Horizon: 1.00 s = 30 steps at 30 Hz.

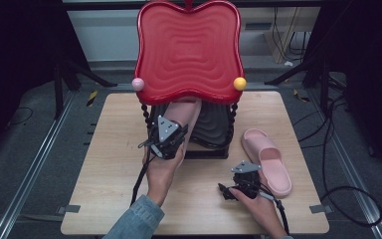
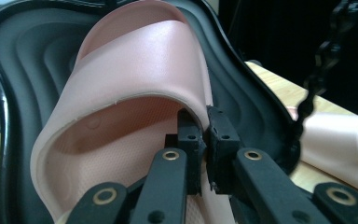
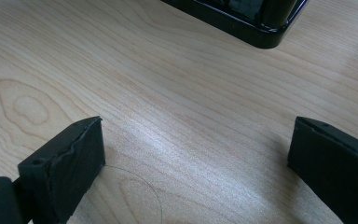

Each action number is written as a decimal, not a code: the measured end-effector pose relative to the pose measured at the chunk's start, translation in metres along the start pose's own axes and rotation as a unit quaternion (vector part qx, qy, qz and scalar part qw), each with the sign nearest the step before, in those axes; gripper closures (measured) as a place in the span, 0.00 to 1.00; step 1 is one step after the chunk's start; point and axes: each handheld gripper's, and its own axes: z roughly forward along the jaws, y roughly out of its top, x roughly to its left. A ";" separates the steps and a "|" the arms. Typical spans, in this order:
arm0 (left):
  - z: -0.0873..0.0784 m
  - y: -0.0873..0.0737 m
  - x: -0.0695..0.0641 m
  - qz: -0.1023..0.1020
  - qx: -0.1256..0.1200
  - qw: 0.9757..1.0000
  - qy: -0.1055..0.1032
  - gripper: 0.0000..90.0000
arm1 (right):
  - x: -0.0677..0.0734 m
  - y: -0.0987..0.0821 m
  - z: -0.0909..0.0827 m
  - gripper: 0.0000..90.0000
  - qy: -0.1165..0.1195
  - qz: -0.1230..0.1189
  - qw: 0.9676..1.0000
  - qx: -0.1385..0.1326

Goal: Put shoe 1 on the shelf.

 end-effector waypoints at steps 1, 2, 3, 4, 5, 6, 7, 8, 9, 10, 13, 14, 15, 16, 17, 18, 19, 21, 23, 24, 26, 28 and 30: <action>0.002 0.000 0.001 -0.001 -0.002 1.000 0.006 0.94 | 0.000 0.000 0.000 0.04 0.000 0.001 1.000 0.000; 0.004 0.001 0.002 0.001 -0.005 1.000 0.012 0.94 | 0.000 0.000 0.000 0.04 0.000 0.001 1.000 0.000; 0.005 0.001 0.003 0.000 -0.007 1.000 0.015 0.94 | 0.000 0.000 0.000 0.04 0.000 0.000 1.000 0.000; 0.007 0.002 0.004 -0.002 -0.010 1.000 0.019 0.95 | 0.000 0.000 0.000 0.04 0.000 0.000 1.000 0.001; 0.009 0.002 0.005 -0.002 -0.009 1.000 0.022 0.94 | 0.000 0.000 0.000 0.04 0.000 0.000 1.000 0.001; 0.011 0.002 0.006 -0.003 -0.008 1.000 0.025 0.95 | 0.000 0.000 0.000 0.04 0.000 0.000 1.000 0.001; 0.014 0.002 0.008 -0.007 -0.008 1.000 0.029 0.94 | 0.000 0.000 0.000 0.04 0.000 0.000 1.000 0.001; 0.016 0.002 0.009 -0.010 -0.009 0.999 0.031 0.95 | 0.000 0.000 0.000 0.04 0.000 -0.001 1.000 0.001; 0.017 0.001 0.009 -0.008 -0.008 0.999 0.034 0.94 | 0.000 0.000 0.000 0.04 0.000 0.000 1.000 0.001; 0.019 0.001 0.010 -0.008 -0.007 0.999 0.036 0.95 | 0.000 0.000 0.000 0.04 0.000 0.000 1.000 0.001; 0.022 0.000 0.010 -0.009 -0.006 0.999 0.039 0.95 | 0.000 0.000 0.000 0.04 0.002 0.000 1.000 0.001; 0.023 0.000 0.010 -0.012 -0.007 0.999 0.041 0.95 | 0.000 0.000 0.000 0.04 0.002 0.000 1.000 0.001; 0.023 0.000 0.010 -0.012 -0.007 0.999 0.042 0.94 | 0.000 0.000 0.000 0.04 0.002 0.001 1.000 0.001; 0.024 -0.001 0.010 -0.013 -0.008 0.999 0.044 0.94 | 0.000 0.000 0.000 0.04 0.002 0.000 1.000 0.001; 0.025 -0.001 0.009 -0.016 -0.008 0.999 0.045 0.94 | 0.000 0.000 0.000 0.04 0.003 0.000 1.000 0.001; 0.026 -0.001 0.009 -0.018 -0.008 0.999 0.047 0.94 | 0.000 0.000 0.000 0.04 0.003 0.000 1.000 0.001; 0.027 0.000 0.010 -0.021 -0.011 0.998 0.050 0.94 | 0.000 0.000 0.000 0.04 0.003 0.000 1.000 0.001; 0.027 0.001 0.010 -0.021 -0.016 0.998 0.057 0.95 | 0.000 0.000 0.000 0.04 0.003 0.000 1.000 0.001; 0.028 0.002 0.011 -0.025 -0.019 0.998 0.059 0.94 | 0.000 0.000 -0.001 0.04 0.003 0.000 1.000 0.001; 0.029 0.003 0.012 -0.028 -0.019 0.998 0.061 0.94 | 0.000 0.000 -0.001 0.04 0.003 -0.001 1.000 0.000; 0.032 0.002 0.014 -0.031 -0.015 0.997 0.062 0.94 | 0.000 0.000 -0.001 0.04 0.004 0.000 1.000 0.001; 0.035 0.001 0.014 -0.034 -0.009 0.997 0.062 0.94 | 0.000 0.000 -0.001 0.04 0.004 -0.001 1.000 0.001; 0.037 0.000 0.013 -0.028 -0.007 0.998 0.064 0.94 | 0.000 0.000 -0.001 0.04 0.004 -0.001 1.000 0.001</action>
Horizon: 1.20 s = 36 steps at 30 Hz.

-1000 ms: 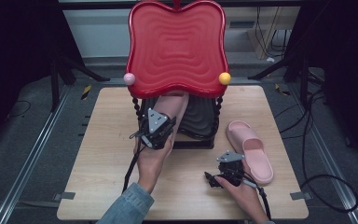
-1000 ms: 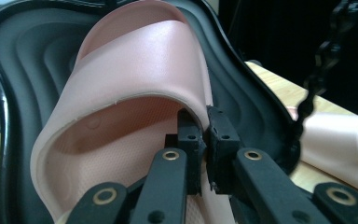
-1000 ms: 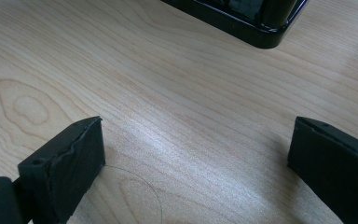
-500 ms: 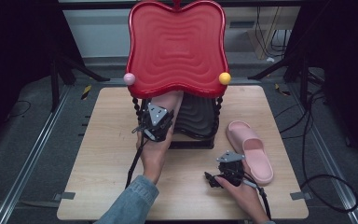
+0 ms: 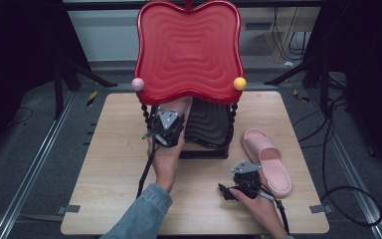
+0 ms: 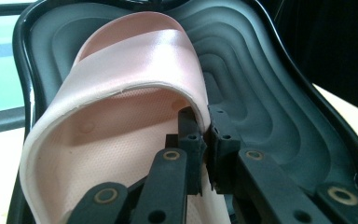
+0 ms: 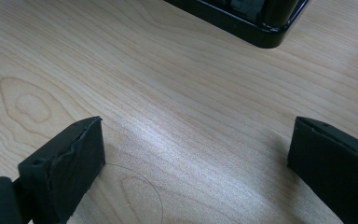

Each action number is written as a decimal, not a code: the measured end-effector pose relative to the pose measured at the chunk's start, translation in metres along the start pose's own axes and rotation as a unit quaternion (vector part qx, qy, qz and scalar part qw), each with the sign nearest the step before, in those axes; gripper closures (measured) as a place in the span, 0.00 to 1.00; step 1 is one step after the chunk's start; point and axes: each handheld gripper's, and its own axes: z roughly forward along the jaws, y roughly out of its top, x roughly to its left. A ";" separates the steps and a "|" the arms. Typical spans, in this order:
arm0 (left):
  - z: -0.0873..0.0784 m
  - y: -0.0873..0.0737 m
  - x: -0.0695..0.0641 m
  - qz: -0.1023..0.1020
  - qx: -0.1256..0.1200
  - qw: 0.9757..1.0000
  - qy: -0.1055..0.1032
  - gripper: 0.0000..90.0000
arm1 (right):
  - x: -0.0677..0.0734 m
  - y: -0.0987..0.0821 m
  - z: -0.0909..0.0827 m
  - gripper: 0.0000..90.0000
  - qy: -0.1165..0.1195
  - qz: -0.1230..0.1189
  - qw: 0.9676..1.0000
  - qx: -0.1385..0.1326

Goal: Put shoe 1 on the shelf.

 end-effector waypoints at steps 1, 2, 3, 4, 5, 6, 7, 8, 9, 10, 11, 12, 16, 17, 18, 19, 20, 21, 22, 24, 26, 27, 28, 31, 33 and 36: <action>0.000 -0.001 -0.001 0.004 0.003 1.000 0.001 0.94 | 0.000 0.000 0.000 0.04 0.000 0.000 1.000 0.000; 0.001 -0.001 -0.001 0.005 0.003 1.000 0.000 0.94 | 0.000 0.000 0.000 0.04 -0.001 -0.002 1.000 -0.001; 0.002 -0.002 -0.001 0.006 0.006 1.000 -0.001 0.94 | 0.000 0.000 0.000 0.04 -0.001 -0.002 1.000 -0.001; 0.003 -0.002 -0.002 0.008 0.008 1.000 -0.002 0.94 | 0.000 0.000 0.000 0.04 -0.001 -0.002 1.000 -0.001; 0.004 -0.002 -0.002 0.009 0.010 1.000 -0.004 0.93 | 0.000 0.000 0.000 0.04 0.000 -0.002 1.000 0.000; 0.004 -0.002 -0.002 0.009 0.012 1.000 -0.007 0.93 | 0.000 0.000 0.000 0.04 0.000 -0.002 1.000 0.000; 0.005 -0.003 -0.002 0.010 0.014 1.000 -0.009 0.92 | 0.000 0.000 0.000 0.04 0.000 -0.002 1.000 -0.001; 0.005 -0.003 -0.001 0.009 0.017 1.000 -0.013 0.92 | 0.000 0.000 0.000 0.04 0.000 -0.002 1.000 -0.001; 0.005 -0.003 -0.001 0.009 0.018 1.000 -0.015 0.91 | 0.000 0.000 0.000 0.04 0.000 -0.002 1.000 0.000; 0.005 -0.003 -0.001 0.008 0.020 1.000 -0.018 0.91 | 0.000 0.000 0.000 0.04 -0.001 -0.002 1.000 -0.001; 0.005 -0.003 0.000 0.006 0.021 1.000 -0.021 0.90 | 0.000 0.000 0.000 0.04 -0.001 -0.002 1.000 0.000; 0.005 -0.003 0.001 0.005 0.023 0.999 -0.024 0.89 | 0.000 0.000 0.000 0.04 0.000 -0.002 1.000 -0.001; 0.003 -0.003 0.002 0.007 0.025 0.999 -0.030 0.85 | 0.000 0.000 0.000 0.04 -0.001 -0.002 1.000 -0.001; 0.003 -0.002 0.003 0.005 0.026 0.999 -0.033 0.84 | 0.000 0.000 0.000 0.04 0.000 -0.002 1.000 0.000; 0.002 -0.002 0.003 0.008 0.024 0.999 -0.034 0.83 | 0.000 0.000 0.000 0.04 -0.001 -0.002 1.000 0.000; 0.001 -0.001 0.002 0.011 0.024 0.999 -0.038 0.82 | 0.000 0.000 0.000 0.04 0.000 -0.002 1.000 0.000; 0.000 -0.001 0.002 0.012 0.025 0.999 -0.040 0.80 | 0.000 0.000 0.000 0.04 0.000 -0.002 1.000 0.000; 0.000 -0.001 0.002 0.017 0.027 0.999 -0.043 0.79 | 0.000 0.000 0.000 0.04 0.000 -0.002 1.000 0.000; -0.001 -0.001 0.001 0.023 0.032 0.998 -0.045 0.77 | 0.000 0.000 0.000 0.04 0.000 -0.002 1.000 0.000; -0.004 -0.001 0.001 0.031 0.035 0.998 -0.049 0.75 | 0.000 0.000 0.000 0.04 -0.001 -0.002 1.000 0.000; -0.008 -0.001 0.003 0.037 0.039 0.997 -0.058 0.73 | 0.000 0.000 0.000 0.04 0.000 -0.002 1.000 0.000; -0.011 -0.001 0.004 0.040 0.043 0.996 -0.065 0.73 | 0.000 0.000 0.000 0.04 -0.001 -0.002 1.000 0.000; -0.013 -0.001 0.004 0.047 0.049 0.995 -0.070 0.72 | 0.000 0.000 0.000 0.04 0.000 -0.002 1.000 0.000; -0.023 -0.001 0.005 0.074 0.062 0.992 -0.085 0.70 | 0.000 0.000 0.000 0.04 0.000 -0.002 1.000 0.000; -0.031 -0.002 0.006 0.088 0.065 0.990 -0.091 0.70 | 0.000 0.000 0.000 0.04 0.000 -0.002 1.000 -0.001; -0.044 -0.005 0.011 0.107 0.073 0.986 -0.103 0.71 | 0.000 0.000 0.000 0.04 0.000 -0.002 1.000 -0.001</action>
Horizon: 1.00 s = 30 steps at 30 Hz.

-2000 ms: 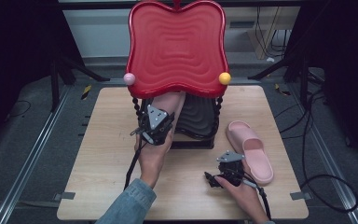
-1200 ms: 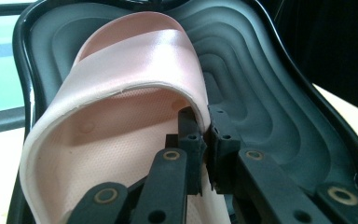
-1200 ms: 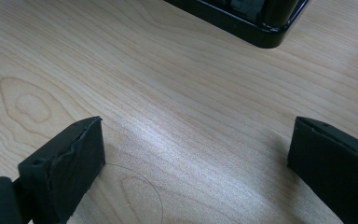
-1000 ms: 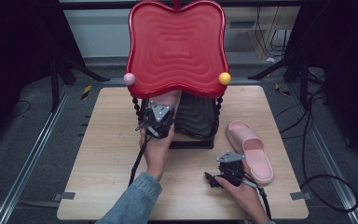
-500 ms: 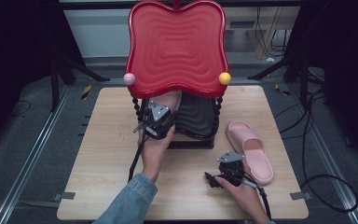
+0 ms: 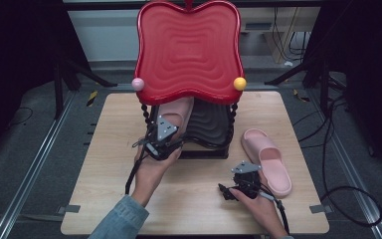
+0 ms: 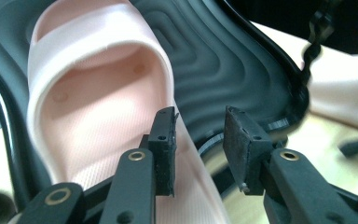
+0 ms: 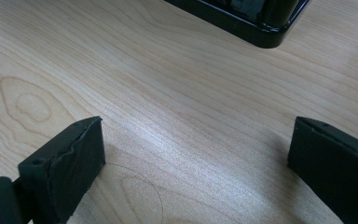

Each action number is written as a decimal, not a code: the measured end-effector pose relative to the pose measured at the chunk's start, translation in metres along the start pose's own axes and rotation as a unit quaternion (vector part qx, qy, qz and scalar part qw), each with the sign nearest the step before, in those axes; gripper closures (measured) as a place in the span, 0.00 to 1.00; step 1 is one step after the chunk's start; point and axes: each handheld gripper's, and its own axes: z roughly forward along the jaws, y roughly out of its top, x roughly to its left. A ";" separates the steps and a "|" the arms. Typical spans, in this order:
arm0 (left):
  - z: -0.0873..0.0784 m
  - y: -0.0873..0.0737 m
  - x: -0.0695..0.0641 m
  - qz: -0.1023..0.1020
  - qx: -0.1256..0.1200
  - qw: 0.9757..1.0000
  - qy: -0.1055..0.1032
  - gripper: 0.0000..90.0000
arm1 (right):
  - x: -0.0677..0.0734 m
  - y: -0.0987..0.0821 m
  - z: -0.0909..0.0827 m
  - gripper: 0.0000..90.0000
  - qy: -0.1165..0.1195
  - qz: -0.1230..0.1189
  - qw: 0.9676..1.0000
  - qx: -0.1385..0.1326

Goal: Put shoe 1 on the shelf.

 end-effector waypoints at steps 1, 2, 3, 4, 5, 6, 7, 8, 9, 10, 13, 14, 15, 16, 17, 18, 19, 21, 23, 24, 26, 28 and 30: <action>-0.003 -0.001 0.001 0.005 0.002 1.000 -0.003 0.73 | 0.000 0.000 0.000 0.04 0.000 0.000 1.000 0.000; -0.007 -0.003 0.002 0.011 0.007 1.000 -0.010 0.75 | 0.000 0.000 0.000 0.04 0.000 0.000 1.000 0.000; -0.010 -0.004 0.002 0.016 0.013 1.000 -0.015 0.77 | 0.000 0.000 0.000 0.04 0.000 0.000 1.000 0.000; -0.013 -0.006 0.003 0.026 0.023 0.999 -0.020 0.78 | 0.000 0.000 0.000 0.04 0.000 0.000 1.000 0.000; -0.015 -0.007 0.003 0.032 0.030 0.999 -0.024 0.80 | 0.000 0.000 0.000 0.04 0.000 0.000 1.000 0.000; -0.019 -0.009 0.003 0.042 0.035 0.998 -0.025 0.83 | 0.000 0.000 0.000 0.04 0.000 0.000 1.000 0.000; -0.021 -0.011 0.003 0.049 0.039 0.998 -0.028 0.86 | 0.000 0.000 0.000 0.04 0.000 0.000 1.000 0.000; -0.024 -0.012 0.003 0.056 0.046 0.997 -0.031 0.88 | 0.000 0.000 0.000 0.04 0.000 0.000 1.000 0.000; -0.026 -0.012 0.004 0.059 0.050 0.996 -0.034 0.91 | 0.000 0.000 0.000 0.04 0.000 0.000 1.000 0.000; -0.028 -0.013 0.004 0.063 0.053 0.996 -0.037 0.93 | 0.000 0.000 0.000 0.04 0.000 0.000 1.000 0.000; -0.033 -0.015 0.003 0.082 0.067 0.993 -0.047 0.99 | 0.000 0.000 0.000 0.04 0.000 0.000 1.000 0.000; -0.034 -0.016 0.002 0.081 0.074 0.993 -0.051 1.00 | 0.000 0.000 0.000 0.04 0.000 0.000 1.000 0.000; -0.035 -0.016 0.000 0.086 0.079 0.992 -0.053 1.00 | 0.000 0.000 0.000 0.04 0.000 0.000 1.000 0.000; -0.036 -0.017 -0.001 0.093 0.086 0.990 -0.056 1.00 | 0.000 0.000 0.000 0.04 0.000 0.000 1.000 0.000; -0.037 -0.018 -0.002 0.099 0.091 0.989 -0.059 1.00 | 0.000 0.000 0.000 0.04 0.000 0.000 1.000 0.000; -0.038 -0.019 -0.004 0.106 0.096 0.988 -0.061 1.00 | 0.000 0.000 0.000 0.04 0.000 0.000 1.000 0.000; -0.039 -0.020 -0.004 0.108 0.101 0.987 -0.064 1.00 | 0.000 0.000 0.000 0.04 0.000 0.000 1.000 0.000; -0.041 -0.023 -0.005 0.115 0.112 0.985 -0.068 1.00 | 0.000 0.000 0.000 0.04 0.000 0.000 1.000 0.000; -0.042 -0.027 -0.005 0.117 0.118 0.983 -0.072 1.00 | 0.000 0.000 0.000 0.04 0.000 0.000 1.000 0.000; -0.042 -0.030 -0.004 0.119 0.124 0.982 -0.074 1.00 | 0.000 0.000 0.000 0.04 0.000 0.000 1.000 0.000; -0.043 -0.035 -0.003 0.119 0.131 0.981 -0.075 1.00 | 0.000 0.000 0.000 0.04 0.000 0.001 1.000 0.000; -0.042 -0.040 -0.002 0.117 0.137 0.981 -0.075 1.00 | 0.000 0.000 0.000 0.04 0.000 0.001 1.000 0.000; -0.041 -0.044 -0.001 0.116 0.140 0.980 -0.077 1.00 | 0.000 0.000 0.000 0.04 0.000 0.001 1.000 0.000</action>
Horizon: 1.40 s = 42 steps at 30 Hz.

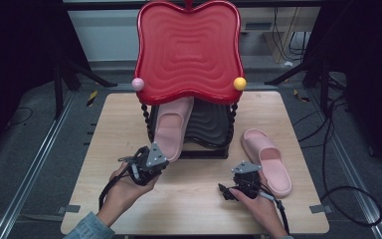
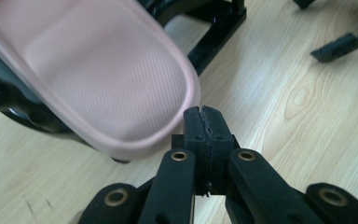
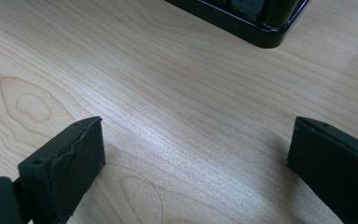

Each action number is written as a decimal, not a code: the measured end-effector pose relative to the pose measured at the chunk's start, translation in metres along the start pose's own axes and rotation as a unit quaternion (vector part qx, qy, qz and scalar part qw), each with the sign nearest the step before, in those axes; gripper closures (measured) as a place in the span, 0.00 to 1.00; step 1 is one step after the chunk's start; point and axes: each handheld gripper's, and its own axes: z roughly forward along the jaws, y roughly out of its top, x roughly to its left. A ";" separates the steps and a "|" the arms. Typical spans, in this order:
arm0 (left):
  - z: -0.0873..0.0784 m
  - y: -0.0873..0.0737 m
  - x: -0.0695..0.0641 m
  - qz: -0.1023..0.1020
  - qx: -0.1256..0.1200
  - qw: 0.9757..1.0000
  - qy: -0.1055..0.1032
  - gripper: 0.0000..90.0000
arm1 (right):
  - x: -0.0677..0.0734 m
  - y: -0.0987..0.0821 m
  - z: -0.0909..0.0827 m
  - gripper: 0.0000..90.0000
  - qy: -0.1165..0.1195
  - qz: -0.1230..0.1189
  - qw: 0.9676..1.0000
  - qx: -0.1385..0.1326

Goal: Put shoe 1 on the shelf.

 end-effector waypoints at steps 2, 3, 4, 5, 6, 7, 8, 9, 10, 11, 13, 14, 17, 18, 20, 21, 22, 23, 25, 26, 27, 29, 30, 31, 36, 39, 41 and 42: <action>0.002 -0.003 0.000 0.000 0.007 1.000 -0.003 1.00 | 0.000 0.000 0.000 0.04 0.000 0.000 1.000 0.000; 0.004 -0.005 0.000 0.001 0.012 1.000 -0.003 1.00 | 0.000 0.000 0.000 0.04 0.000 0.000 1.000 0.000; 0.006 -0.007 0.000 -0.001 0.011 1.000 -0.005 1.00 | 0.000 0.000 0.000 0.04 0.000 0.000 1.000 0.000; 0.007 -0.008 0.000 -0.002 0.014 1.000 -0.005 1.00 | 0.000 0.000 0.000 0.04 0.000 0.000 1.000 0.000; 0.008 -0.008 0.000 -0.001 0.018 1.000 -0.006 1.00 | 0.000 0.000 0.000 0.04 0.000 0.000 1.000 0.000; 0.010 -0.010 0.000 -0.002 0.019 1.000 -0.006 1.00 | 0.000 0.000 0.000 0.04 0.000 0.000 1.000 0.000; 0.011 -0.011 0.001 -0.002 0.022 1.000 -0.006 1.00 | 0.000 0.000 0.000 0.04 0.000 0.000 1.000 0.000; 0.013 -0.012 0.001 -0.003 0.023 1.000 -0.008 1.00 | 0.000 0.000 0.000 0.04 0.000 0.000 1.000 0.000; 0.014 -0.012 0.001 -0.001 0.025 1.000 -0.008 1.00 | 0.000 0.000 0.000 0.04 0.000 0.000 1.000 0.000; 0.014 -0.013 0.001 -0.001 0.028 1.000 -0.008 1.00 | 0.000 0.000 0.000 0.04 0.000 0.000 1.000 0.000; 0.017 -0.014 0.002 -0.004 0.026 1.000 -0.007 1.00 | 0.000 0.000 0.000 0.04 0.000 0.000 1.000 0.000; 0.017 -0.014 0.002 -0.004 0.026 1.000 -0.007 1.00 | 0.000 0.000 0.000 0.04 0.000 0.000 1.000 0.000; 0.019 -0.012 0.004 -0.005 0.024 1.000 -0.008 1.00 | 0.000 0.000 0.000 0.04 0.000 0.000 1.000 0.000; 0.020 -0.011 0.005 -0.006 0.026 1.000 -0.010 1.00 | 0.000 0.000 0.000 0.04 0.000 0.000 1.000 0.000; 0.021 -0.009 0.005 -0.005 0.025 1.000 -0.012 1.00 | 0.000 0.000 0.000 0.04 0.000 0.000 1.000 0.000; 0.022 -0.008 0.005 -0.004 0.023 1.000 -0.011 1.00 | 0.000 0.000 0.000 0.04 0.000 0.000 1.000 0.000; 0.022 -0.007 0.005 -0.003 0.024 1.000 -0.011 1.00 | 0.000 0.000 0.000 0.04 0.000 0.000 1.000 0.000; 0.022 -0.007 0.005 -0.002 0.024 1.000 -0.012 1.00 | 0.000 0.000 0.000 0.04 0.000 0.000 1.000 0.000; 0.025 -0.005 0.006 -0.007 0.019 1.000 -0.012 1.00 | 0.000 0.000 0.000 0.04 0.000 0.000 1.000 0.000; 0.025 -0.005 0.006 -0.007 0.019 1.000 -0.012 1.00 | 0.000 0.000 0.000 0.04 0.000 0.000 1.000 0.000; 0.025 -0.004 0.007 -0.010 0.018 1.000 -0.011 1.00 | 0.000 0.000 0.000 0.04 0.000 0.000 1.000 0.000; 0.027 -0.001 0.011 -0.015 0.013 1.000 -0.010 1.00 | 0.000 0.000 0.000 0.04 0.000 -0.001 1.000 0.000; 0.027 -0.001 0.011 -0.015 0.013 1.000 -0.010 1.00 | 0.000 0.000 0.000 0.04 0.000 -0.001 1.000 0.000; 0.028 0.000 0.012 -0.017 0.010 1.000 -0.009 1.00 | 0.000 0.000 0.000 0.04 -0.001 -0.001 1.000 0.000; 0.030 0.006 0.019 -0.028 0.001 1.000 -0.007 1.00 | 0.000 0.000 0.000 0.04 -0.001 -0.001 1.000 0.000; 0.032 0.010 0.023 -0.033 -0.006 0.999 -0.003 1.00 | 0.000 0.000 0.000 0.04 0.000 0.000 1.000 0.000; 0.033 0.011 0.025 -0.031 -0.003 1.000 0.001 1.00 | 0.000 0.000 0.000 0.04 0.000 0.000 1.000 0.000; 0.033 0.011 0.025 -0.031 -0.003 1.000 0.001 1.00 | 0.000 0.000 0.000 0.04 0.000 0.000 1.000 0.000</action>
